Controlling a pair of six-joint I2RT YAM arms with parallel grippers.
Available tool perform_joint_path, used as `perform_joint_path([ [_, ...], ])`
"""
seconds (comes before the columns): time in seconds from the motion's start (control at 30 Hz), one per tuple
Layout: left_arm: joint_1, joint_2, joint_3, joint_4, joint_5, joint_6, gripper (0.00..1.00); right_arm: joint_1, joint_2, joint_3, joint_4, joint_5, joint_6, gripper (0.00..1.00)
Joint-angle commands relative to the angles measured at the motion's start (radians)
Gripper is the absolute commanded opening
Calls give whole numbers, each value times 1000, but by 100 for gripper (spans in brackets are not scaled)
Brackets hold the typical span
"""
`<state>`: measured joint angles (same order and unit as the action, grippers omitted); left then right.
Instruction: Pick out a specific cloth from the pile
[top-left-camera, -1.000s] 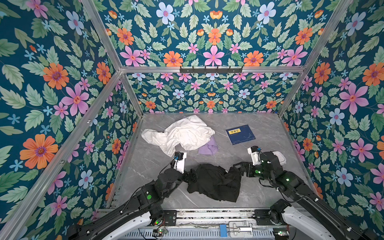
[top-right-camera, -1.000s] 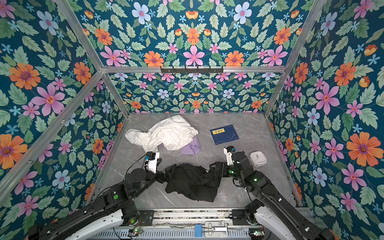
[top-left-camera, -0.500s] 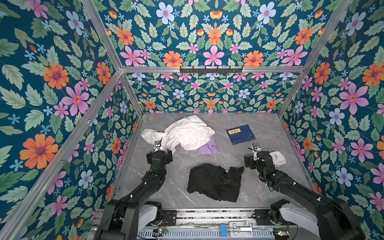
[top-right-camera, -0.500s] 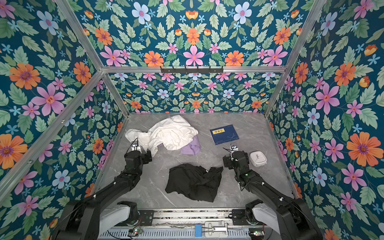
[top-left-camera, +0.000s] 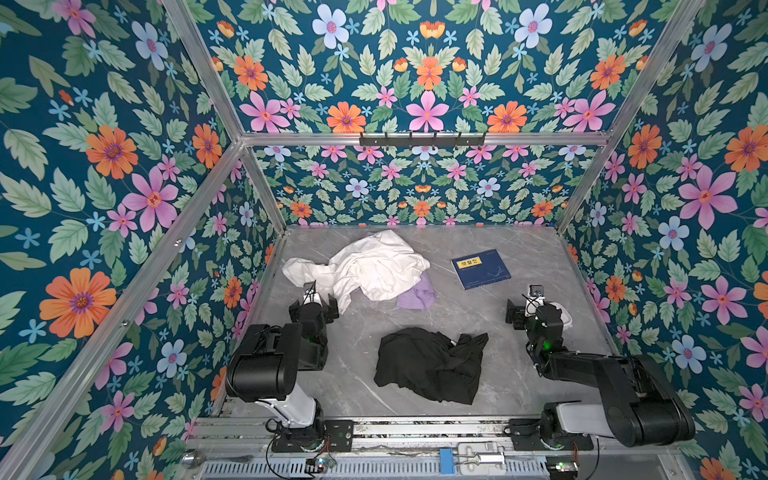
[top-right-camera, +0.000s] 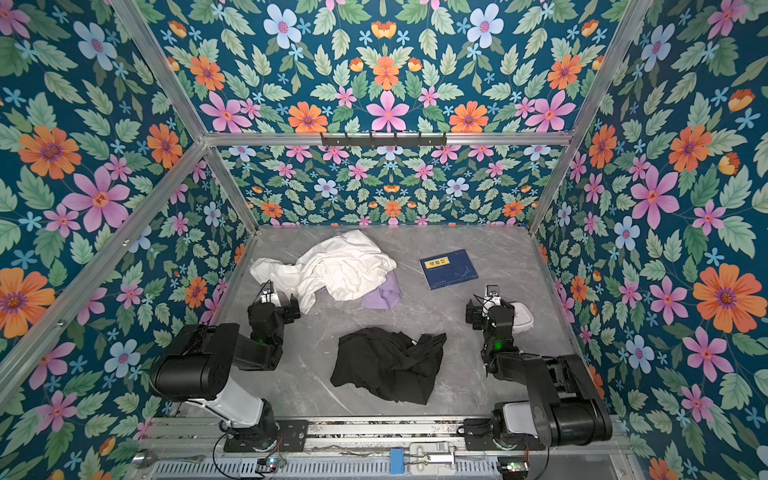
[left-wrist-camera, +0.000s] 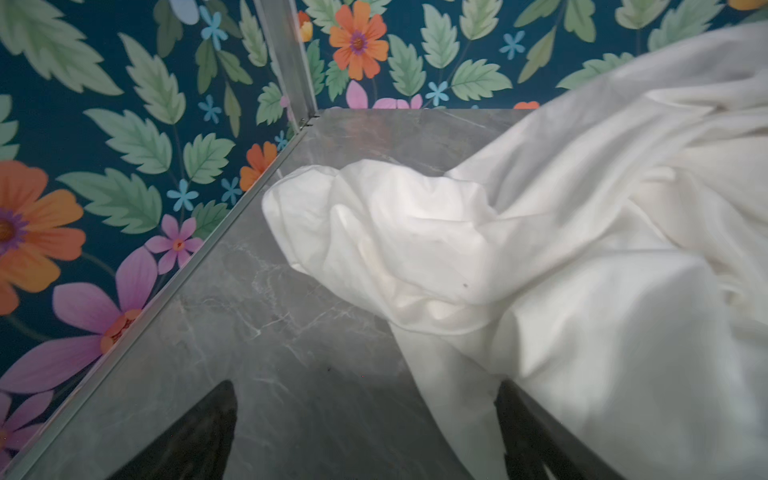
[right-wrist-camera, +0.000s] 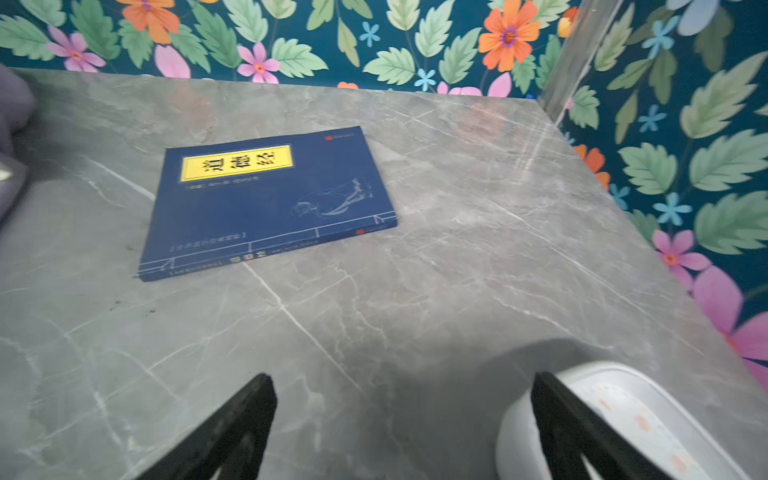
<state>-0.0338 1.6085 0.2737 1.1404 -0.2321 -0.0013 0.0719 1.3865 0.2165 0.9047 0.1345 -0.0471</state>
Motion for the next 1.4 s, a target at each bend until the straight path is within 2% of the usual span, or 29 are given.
perform_joint_path([
  [0.0, 2, 11, -5, 157, 28, -18, 100, -26, 42, 20, 124, -53, 45, 99],
  [0.07, 1, 5, -3, 126, 27, -24, 100, -44, 71, 38, 131, -89, 47, 99],
  [0.13, 1, 8, -4, 147, 25, -20, 100, -69, 44, 60, 28, -148, 58, 99],
  [0.17, 0, 7, -4, 137, 25, -20, 100, -79, 60, 68, 41, -168, 62, 99],
  [0.27, 0, 10, -5, 148, 25, -19, 100, -91, 52, 83, -3, -192, 67, 99],
  [1.37, 8, 13, 3, 139, 49, -19, 100, -95, 50, 83, -7, -197, 68, 99],
])
